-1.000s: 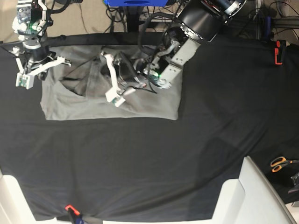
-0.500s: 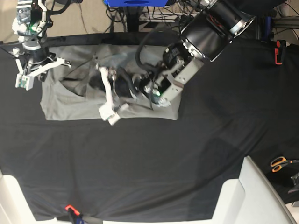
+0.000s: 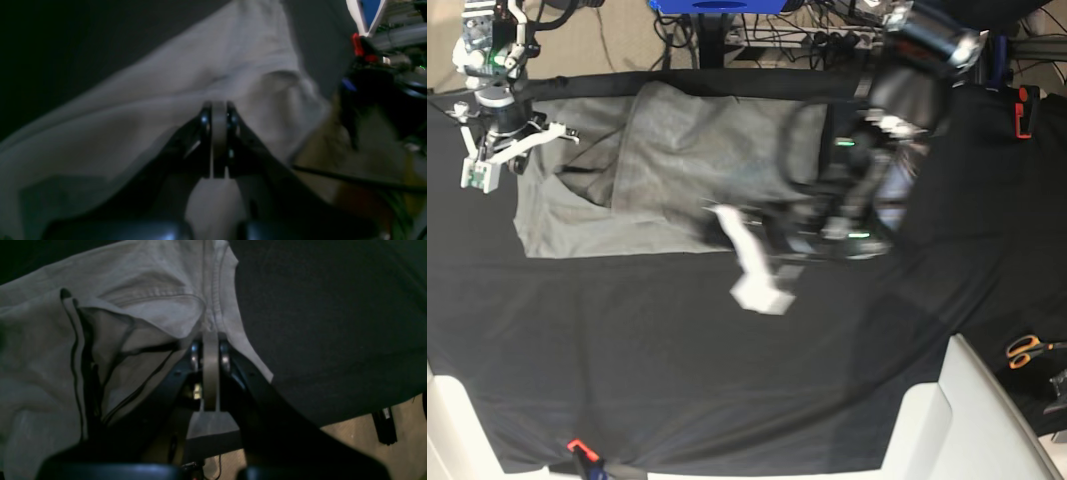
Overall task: Fold the T-shirt properly
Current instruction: 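Release the fabric and move the left gripper back to its side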
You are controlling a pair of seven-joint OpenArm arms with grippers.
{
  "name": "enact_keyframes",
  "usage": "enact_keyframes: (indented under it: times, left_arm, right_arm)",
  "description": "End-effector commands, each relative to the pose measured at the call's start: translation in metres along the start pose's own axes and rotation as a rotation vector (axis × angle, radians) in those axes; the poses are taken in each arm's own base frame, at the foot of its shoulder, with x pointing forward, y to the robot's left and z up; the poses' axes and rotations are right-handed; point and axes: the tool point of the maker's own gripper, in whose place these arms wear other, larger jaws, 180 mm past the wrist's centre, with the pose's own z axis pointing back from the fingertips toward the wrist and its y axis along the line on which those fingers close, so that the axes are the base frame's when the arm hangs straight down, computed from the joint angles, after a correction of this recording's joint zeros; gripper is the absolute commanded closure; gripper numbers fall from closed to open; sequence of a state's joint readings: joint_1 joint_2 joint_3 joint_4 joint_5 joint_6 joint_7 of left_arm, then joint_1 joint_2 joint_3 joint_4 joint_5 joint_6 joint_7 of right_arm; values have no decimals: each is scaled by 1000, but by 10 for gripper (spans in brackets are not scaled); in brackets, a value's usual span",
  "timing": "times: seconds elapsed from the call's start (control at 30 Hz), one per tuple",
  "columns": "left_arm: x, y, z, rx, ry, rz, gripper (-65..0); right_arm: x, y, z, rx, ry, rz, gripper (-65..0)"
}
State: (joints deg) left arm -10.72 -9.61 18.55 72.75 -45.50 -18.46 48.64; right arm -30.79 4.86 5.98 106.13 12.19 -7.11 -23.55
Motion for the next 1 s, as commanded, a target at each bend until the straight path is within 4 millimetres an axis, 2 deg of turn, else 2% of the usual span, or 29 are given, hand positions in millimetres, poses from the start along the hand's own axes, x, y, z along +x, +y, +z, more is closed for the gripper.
enact_keyframes:
  times: [0.0,0.1,0.2,0.33,0.37,0.43,0.57,0.63,0.77,0.97]
  left_arm:
    - [16,25,23,54,-57,0,0]
    - [3,88,82,208,-105,63,0]
    - [-25,135,140,347,-131,135,0]
    - [-63,165,198,468,-164,212,0]
    - [-72,169,211,482,-172,218,0]
    - [-87,175,234,507,-190,225,0]
    - [-106,178,262,524,-204,207,0]
    - [-111,181,270,539,-208,213,0]
    - [-112,181,273,544,-211,213,0]
    - [-113,180,270,536,-209,217,0]
  right_arm:
    - [11,13,2,55,-42,25,-8]
    - [14,53,3,207,-50,96,-8]
    - [19,92,3,348,-44,187,-14]
    - [28,124,-3,427,14,293,-36]
    - [30,130,-6,438,26,310,-69]
    - [35,138,-13,451,37,343,-182]
    - [34,146,-27,473,54,445,-435]
    - [27,151,-33,486,77,496,-516]
    - [19,152,-49,484,113,546,-534]
    - [20,147,-65,459,136,556,-534]
